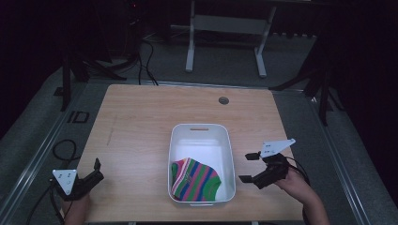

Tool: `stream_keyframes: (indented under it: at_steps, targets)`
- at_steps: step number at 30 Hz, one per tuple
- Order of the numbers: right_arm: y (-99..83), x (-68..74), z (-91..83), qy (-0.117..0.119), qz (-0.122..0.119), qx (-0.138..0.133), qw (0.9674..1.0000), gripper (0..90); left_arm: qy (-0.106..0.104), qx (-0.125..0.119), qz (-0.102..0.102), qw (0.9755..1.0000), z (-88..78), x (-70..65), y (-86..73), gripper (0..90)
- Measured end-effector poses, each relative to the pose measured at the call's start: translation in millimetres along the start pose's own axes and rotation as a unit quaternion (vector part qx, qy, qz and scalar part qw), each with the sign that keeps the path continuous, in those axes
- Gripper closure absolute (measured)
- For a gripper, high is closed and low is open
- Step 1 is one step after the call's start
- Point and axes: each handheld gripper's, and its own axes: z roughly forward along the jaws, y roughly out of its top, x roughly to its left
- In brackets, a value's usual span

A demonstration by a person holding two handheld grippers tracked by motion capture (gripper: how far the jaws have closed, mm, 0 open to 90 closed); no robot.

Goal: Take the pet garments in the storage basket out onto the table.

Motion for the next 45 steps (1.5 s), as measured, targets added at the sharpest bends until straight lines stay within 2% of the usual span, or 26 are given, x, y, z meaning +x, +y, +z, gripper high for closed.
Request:
stream_keyframes:
  at_steps: [3,8,12,18,19,24,25,26,27,33,40,45]
  targets:
    - [13.7,7.2,10.6,-0.009,-0.019,0.008,0.9998,13.1,0.0,0.0,-0.001,1.0,-0.1,0.1,0.0,2.0]
    - [36.1,16.6,31.9,0.012,-0.041,0.026,0.9987,13.0,-0.001,0.0,-0.001,1.0,-0.1,0.1,0.0,2.0]
    - [53.6,24.5,51.9,0.032,-0.058,0.05,0.9966,13.0,-0.002,0.0,-0.001,1.0,0.0,0.2,0.0,2.0]
    - [74.8,31.6,81.2,0.056,-0.072,0.076,0.9929,13.0,-0.003,-0.001,-0.001,1.0,-0.1,0.4,-0.1,2.0]
    - [74.8,31.6,81.2,0.056,-0.072,0.076,0.9929,13.0,-0.003,-0.001,-0.001,1.0,-0.1,0.4,-0.1,2.0]
    - [88.9,38.0,112.3,0.075,-0.083,0.111,0.9875,13.0,-0.004,-0.001,0.0,1.0,-0.1,0.5,0.0,2.0]
    - [88.9,38.0,112.3,0.075,-0.083,0.111,0.9875,13.0,-0.004,-0.001,0.0,1.0,-0.1,0.5,0.0,2.0]
    - [90.7,39.8,118.8,0.075,-0.085,0.12,0.9863,13.0,-0.005,0.0,0.0,1.0,0.0,0.6,-0.1,2.0]
    - [94.5,42.7,134.6,0.081,-0.092,0.135,0.9832,13.0,-0.005,0.0,0.0,1.0,0.0,0.5,0.0,2.0]
    - [99.8,48.3,166.4,0.086,-0.098,0.168,0.9771,12.6,-0.006,0.0,0.001,1.0,-0.1,0.5,0.0,2.0]
    - [99.0,50.5,195.1,0.075,-0.098,0.208,0.9703,11.4,-0.007,0.0,-0.001,1.0,0.1,0.7,0.0,2.0]
    - [96.2,50.9,207.8,0.081,-0.098,0.222,0.9666,11.1,-0.007,0.0,-0.001,1.0,0.1,0.9,-0.1,2.0]
